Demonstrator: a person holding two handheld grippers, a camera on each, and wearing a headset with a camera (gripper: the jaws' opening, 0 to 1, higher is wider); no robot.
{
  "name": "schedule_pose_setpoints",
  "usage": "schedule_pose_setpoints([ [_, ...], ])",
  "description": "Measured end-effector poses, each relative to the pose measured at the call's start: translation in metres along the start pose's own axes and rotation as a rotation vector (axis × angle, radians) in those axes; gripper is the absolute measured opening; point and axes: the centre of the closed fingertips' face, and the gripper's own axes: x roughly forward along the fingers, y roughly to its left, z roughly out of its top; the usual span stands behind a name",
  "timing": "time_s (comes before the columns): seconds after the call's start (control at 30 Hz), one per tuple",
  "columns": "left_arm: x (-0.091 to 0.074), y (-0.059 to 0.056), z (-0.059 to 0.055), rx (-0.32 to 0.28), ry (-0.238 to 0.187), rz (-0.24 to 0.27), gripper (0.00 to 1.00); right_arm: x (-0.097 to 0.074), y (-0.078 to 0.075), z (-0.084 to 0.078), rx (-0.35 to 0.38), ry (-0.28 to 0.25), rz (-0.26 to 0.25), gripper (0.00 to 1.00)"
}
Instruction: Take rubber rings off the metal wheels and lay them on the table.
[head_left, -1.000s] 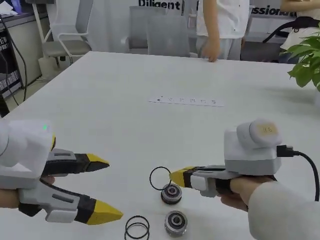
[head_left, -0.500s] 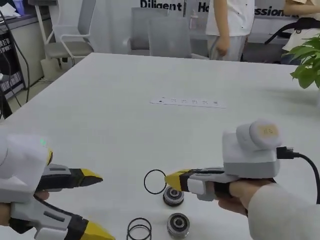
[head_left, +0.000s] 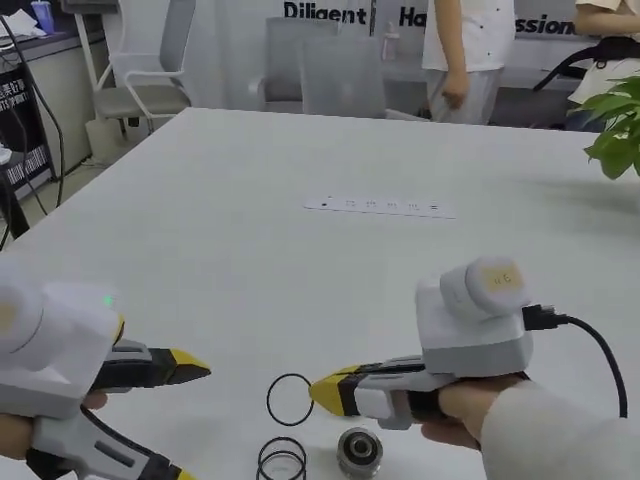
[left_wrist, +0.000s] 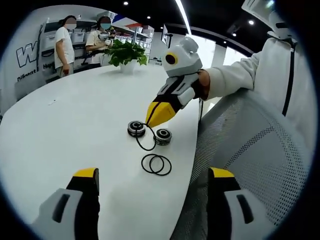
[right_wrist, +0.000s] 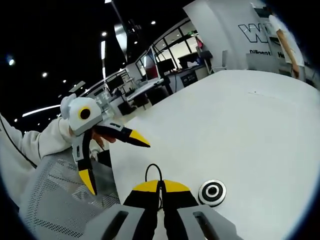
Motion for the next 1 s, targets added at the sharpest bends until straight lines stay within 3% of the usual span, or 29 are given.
schedule_pose_setpoints([
  [0.3, 0.001, -0.002, -0.005, -0.004, 0.020, -0.007, 0.88, 0.015, 0.009, -0.027, -0.035, 0.107, 0.017, 0.00],
  [0.43, 0.001, -0.002, -0.006, -0.003, 0.026, -0.006, 0.86, 0.020, 0.008, -0.034, -0.039, 0.130, 0.011, 0.00],
  [0.77, 0.000, -0.002, -0.007, -0.010, 0.033, -0.007, 0.84, 0.019, -0.004, -0.038, 0.001, 0.133, -0.031, 0.00],
  [1.0, 0.000, -0.002, -0.009, -0.012, 0.042, -0.007, 0.84, 0.020, -0.007, -0.041, -0.015, 0.142, -0.046, 0.00],
])
